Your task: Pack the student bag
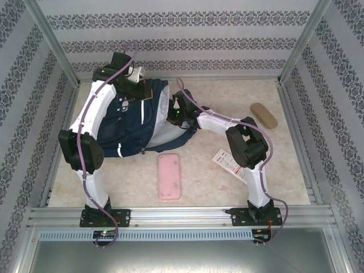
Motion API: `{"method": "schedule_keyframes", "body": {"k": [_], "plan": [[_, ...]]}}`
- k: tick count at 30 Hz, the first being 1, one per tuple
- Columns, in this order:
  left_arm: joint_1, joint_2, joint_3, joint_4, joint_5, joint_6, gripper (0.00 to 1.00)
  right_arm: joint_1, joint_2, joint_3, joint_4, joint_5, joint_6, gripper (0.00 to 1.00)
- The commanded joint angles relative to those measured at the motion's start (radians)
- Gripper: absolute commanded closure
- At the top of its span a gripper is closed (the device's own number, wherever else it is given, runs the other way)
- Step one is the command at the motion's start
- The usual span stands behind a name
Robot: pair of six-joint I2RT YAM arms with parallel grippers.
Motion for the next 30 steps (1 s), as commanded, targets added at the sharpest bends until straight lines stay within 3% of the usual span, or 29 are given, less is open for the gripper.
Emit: {"method": "schedule_keyframes", "body": {"k": [1, 14, 19, 24, 27, 30], "plan": [[-0.003, -0.053, 0.030, 0.099, 0.069, 0.003, 1.00, 0.012, 0.025, 0.046, 0.007, -0.012, -0.002, 0.61], [-0.004, -0.050, 0.022, 0.108, 0.078, -0.003, 1.00, 0.069, 0.192, 0.254, 0.049, -0.124, 0.084, 0.59], [-0.003, -0.049, 0.020, 0.103, 0.069, 0.004, 1.00, 0.062, 0.162, 0.238, 0.014, -0.111, 0.051, 0.54], [-0.001, -0.046, 0.022, 0.106, 0.061, 0.003, 1.00, 0.028, 0.054, 0.139, -0.050, -0.045, -0.007, 0.29], [0.001, -0.046, 0.022, 0.106, 0.044, 0.003, 1.00, -0.001, -0.022, 0.048, -0.055, -0.016, -0.023, 0.02], [0.002, -0.046, 0.015, 0.105, 0.009, 0.006, 1.00, -0.026, -0.094, -0.036, -0.054, -0.008, -0.036, 0.02]]}}
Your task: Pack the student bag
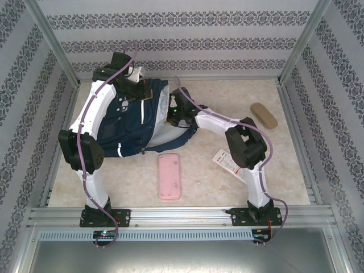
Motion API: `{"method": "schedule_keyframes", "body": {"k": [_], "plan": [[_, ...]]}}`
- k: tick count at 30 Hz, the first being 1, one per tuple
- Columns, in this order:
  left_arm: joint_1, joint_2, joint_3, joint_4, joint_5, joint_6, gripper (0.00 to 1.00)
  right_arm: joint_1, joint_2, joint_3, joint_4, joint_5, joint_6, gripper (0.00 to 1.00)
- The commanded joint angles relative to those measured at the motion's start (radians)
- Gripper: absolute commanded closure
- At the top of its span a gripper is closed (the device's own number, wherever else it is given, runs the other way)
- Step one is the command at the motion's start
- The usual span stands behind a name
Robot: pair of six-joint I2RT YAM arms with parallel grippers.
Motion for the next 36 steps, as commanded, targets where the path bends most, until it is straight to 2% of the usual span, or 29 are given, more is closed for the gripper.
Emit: {"method": "schedule_keyframes", "body": {"k": [1, 6, 10, 13, 19, 24, 28, 32, 36], "plan": [[0.004, -0.046, 0.010, 0.104, 0.001, 0.011, 1.00, -0.036, -0.097, -0.082, -0.033, 0.042, -0.043, 0.02], [0.007, -0.034, -0.009, 0.114, -0.006, 0.011, 1.00, -0.062, -0.163, -0.151, -0.059, 0.031, -0.072, 0.02], [0.007, -0.034, -0.019, 0.129, 0.011, 0.002, 1.00, -0.059, -0.185, -0.171, -0.103, 0.067, -0.102, 0.02], [0.007, -0.037, -0.019, 0.134, 0.024, -0.003, 1.00, -0.043, -0.165, -0.140, -0.177, 0.126, -0.147, 0.02], [0.007, -0.053, -0.027, 0.142, 0.052, -0.017, 1.00, -0.031, -0.075, -0.100, -0.163, 0.105, -0.148, 0.02], [0.007, -0.064, -0.041, 0.155, 0.068, -0.029, 1.00, -0.017, 0.017, -0.004, -0.203, 0.097, -0.156, 0.17], [0.006, -0.066, -0.043, 0.157, 0.078, -0.036, 1.00, -0.012, 0.069, 0.047, -0.246, 0.132, -0.139, 0.17], [0.005, -0.071, -0.050, 0.162, 0.083, -0.039, 1.00, -0.007, 0.112, 0.091, -0.229, 0.084, -0.114, 0.16], [0.005, -0.074, -0.058, 0.168, 0.089, -0.043, 1.00, 0.010, 0.123, 0.108, -0.113, -0.016, -0.074, 0.18]]}}
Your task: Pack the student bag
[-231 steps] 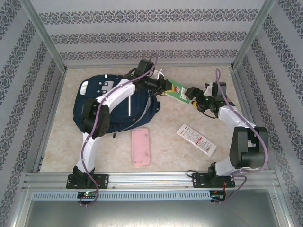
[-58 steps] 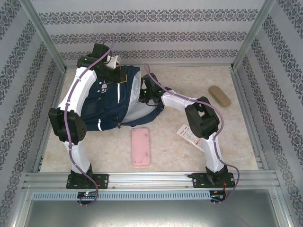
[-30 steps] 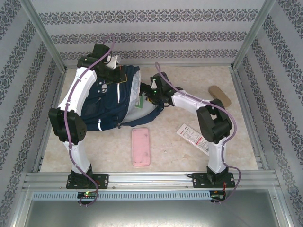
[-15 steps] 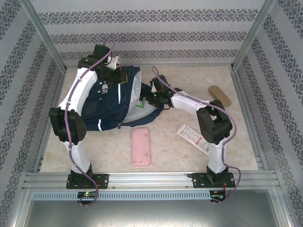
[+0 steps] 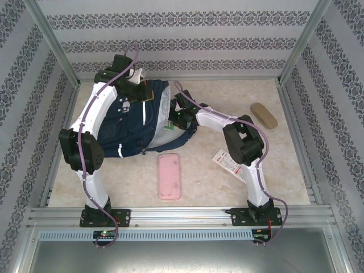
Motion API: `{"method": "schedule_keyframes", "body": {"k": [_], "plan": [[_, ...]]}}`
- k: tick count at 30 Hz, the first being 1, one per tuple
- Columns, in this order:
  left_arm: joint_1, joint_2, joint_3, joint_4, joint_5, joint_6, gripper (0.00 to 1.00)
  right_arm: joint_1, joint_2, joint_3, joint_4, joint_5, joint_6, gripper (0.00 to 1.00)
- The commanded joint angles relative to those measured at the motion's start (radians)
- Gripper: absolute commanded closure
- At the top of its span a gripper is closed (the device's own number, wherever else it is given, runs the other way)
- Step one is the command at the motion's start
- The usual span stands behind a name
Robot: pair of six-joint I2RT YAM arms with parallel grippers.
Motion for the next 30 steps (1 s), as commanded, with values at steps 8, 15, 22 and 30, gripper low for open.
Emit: {"method": "schedule_keyframes", "body": {"k": [8, 15, 22, 30], "plan": [[0.004, -0.073, -0.007, 0.119, 0.082, -0.029, 1.00, 0.076, 0.011, 0.113, 0.214, -0.180, 0.083, 0.21], [0.004, -0.077, -0.009, 0.108, 0.075, -0.017, 1.00, 0.072, 0.012, 0.104, 0.231, -0.192, 0.099, 0.20], [0.004, -0.075, -0.007, 0.108, 0.070, -0.015, 1.00, 0.051, -0.081, -0.004, 0.158, -0.072, 0.033, 0.19], [0.004, -0.075, -0.008, 0.108, 0.070, -0.017, 1.00, 0.056, -0.023, 0.047, 0.138, -0.094, 0.026, 0.39]]}}
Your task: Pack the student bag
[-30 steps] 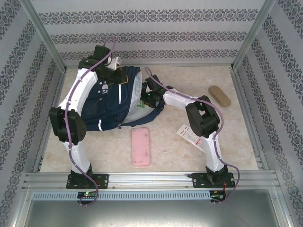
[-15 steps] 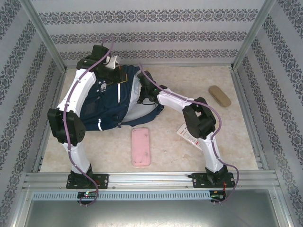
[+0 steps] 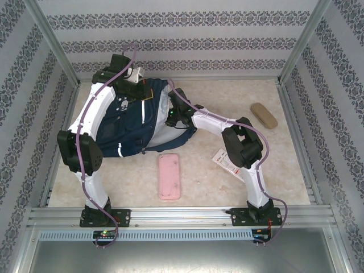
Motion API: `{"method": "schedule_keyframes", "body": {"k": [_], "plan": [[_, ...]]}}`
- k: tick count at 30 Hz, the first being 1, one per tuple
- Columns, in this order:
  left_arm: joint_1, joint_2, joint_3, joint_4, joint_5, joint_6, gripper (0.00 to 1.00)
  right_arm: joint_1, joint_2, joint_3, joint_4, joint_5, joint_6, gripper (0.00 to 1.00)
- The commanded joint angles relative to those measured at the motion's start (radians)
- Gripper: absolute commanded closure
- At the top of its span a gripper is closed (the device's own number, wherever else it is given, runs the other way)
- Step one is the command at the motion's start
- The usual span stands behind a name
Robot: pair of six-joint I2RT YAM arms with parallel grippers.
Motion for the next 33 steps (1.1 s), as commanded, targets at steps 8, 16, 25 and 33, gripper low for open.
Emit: {"method": "schedule_keyframes", "body": {"k": [8, 16, 25, 33], "plan": [[-0.003, -0.041, -0.005, 0.080, -0.060, 0.033, 1.00, -0.006, -0.068, -0.046, -0.029, 0.051, -0.025, 0.36], [0.002, 0.018, 0.007, 0.106, -0.116, 0.044, 1.00, -0.038, -0.323, -0.270, -0.140, 0.191, -0.098, 0.30], [0.019, 0.063, 0.043, 0.131, -0.101, 0.025, 1.00, 0.035, -0.568, -0.517, -0.261, 0.253, -0.163, 0.41], [0.039, 0.076, 0.070, 0.140, -0.110, 0.011, 1.00, 0.236, -0.510, -0.567, -0.236, 0.240, -0.179, 0.77]]}}
